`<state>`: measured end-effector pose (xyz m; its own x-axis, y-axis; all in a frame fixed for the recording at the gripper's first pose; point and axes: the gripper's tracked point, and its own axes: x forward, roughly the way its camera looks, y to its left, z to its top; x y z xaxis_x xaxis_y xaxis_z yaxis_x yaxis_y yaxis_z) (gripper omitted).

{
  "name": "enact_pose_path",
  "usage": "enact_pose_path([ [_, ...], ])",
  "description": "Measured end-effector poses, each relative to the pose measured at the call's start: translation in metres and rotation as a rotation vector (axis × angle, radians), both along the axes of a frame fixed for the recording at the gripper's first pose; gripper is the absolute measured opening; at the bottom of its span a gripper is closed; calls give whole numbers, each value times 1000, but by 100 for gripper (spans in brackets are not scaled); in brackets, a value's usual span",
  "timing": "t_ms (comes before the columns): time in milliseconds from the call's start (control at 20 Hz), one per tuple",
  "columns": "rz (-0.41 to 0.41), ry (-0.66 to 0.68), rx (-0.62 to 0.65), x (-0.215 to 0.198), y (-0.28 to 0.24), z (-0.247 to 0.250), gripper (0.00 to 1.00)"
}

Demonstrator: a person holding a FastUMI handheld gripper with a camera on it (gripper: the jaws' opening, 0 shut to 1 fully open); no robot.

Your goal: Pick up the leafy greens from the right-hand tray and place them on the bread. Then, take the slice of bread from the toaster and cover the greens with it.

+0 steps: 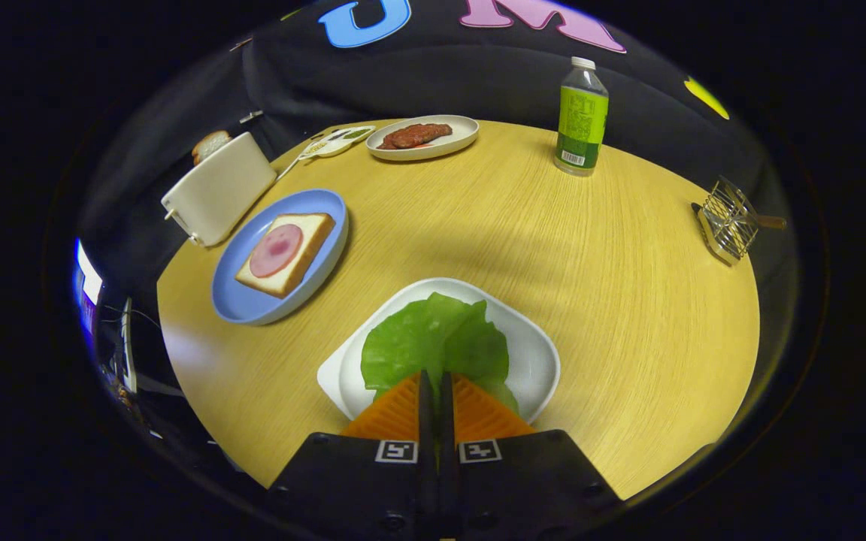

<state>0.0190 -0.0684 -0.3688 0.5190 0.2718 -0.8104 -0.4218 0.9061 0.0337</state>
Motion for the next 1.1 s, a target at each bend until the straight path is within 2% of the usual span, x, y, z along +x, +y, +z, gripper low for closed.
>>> enact_pose_path([
  [250, 14, -21, 3, -8, 11, 23, 5],
  [650, -47, -61, -17, 1, 28, 70, 5],
  [850, -48, -95, 7, 13, 57, 107, 5],
  [1100, 8, -118, 26, 24, 118, 126, 5],
])
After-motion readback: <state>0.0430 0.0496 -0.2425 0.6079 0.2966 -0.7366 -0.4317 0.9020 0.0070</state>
